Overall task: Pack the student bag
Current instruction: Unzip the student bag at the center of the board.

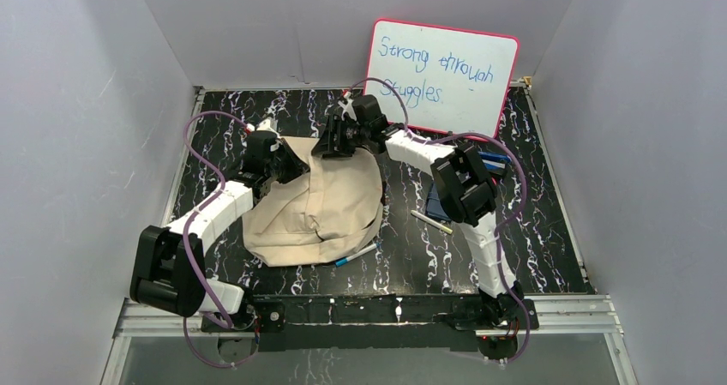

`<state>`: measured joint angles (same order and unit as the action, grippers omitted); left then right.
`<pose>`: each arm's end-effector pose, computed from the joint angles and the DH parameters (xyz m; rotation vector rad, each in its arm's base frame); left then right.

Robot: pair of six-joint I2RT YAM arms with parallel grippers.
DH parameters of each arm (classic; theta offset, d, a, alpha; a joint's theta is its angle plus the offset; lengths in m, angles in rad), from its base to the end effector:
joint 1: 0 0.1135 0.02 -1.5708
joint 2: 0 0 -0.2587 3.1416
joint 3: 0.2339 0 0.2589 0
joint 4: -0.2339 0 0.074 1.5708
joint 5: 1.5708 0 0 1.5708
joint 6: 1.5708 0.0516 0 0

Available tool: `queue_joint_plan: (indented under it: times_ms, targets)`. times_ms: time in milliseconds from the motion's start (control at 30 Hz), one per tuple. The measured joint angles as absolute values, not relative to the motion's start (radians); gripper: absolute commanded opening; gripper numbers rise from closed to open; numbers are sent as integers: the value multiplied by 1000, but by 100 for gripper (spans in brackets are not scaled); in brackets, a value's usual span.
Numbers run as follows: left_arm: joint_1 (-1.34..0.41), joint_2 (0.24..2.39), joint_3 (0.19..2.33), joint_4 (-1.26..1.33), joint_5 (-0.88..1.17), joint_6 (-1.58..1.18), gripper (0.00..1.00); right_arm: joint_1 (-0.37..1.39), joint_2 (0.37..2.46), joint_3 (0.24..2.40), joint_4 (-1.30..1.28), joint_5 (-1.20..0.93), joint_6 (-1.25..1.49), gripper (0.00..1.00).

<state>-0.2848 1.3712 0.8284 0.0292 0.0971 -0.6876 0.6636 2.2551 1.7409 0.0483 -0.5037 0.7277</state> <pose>0.3101 -0.0960 0.2268 -0.3714 2.1248 -0.6810 0.4091 0.3515 0.1888 -0.2833 2.2499 1.3273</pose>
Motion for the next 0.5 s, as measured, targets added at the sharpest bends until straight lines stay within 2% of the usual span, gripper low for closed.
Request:
queue_joint_plan:
  times_ms: [267,500]
  targets:
    - [-285,1371,824,27,98,-673,0,663,2283,1753,47,-501,730,0]
    - [-285,1336,780,21,101,-673,0,664,2283,1752,56,-490,741,0]
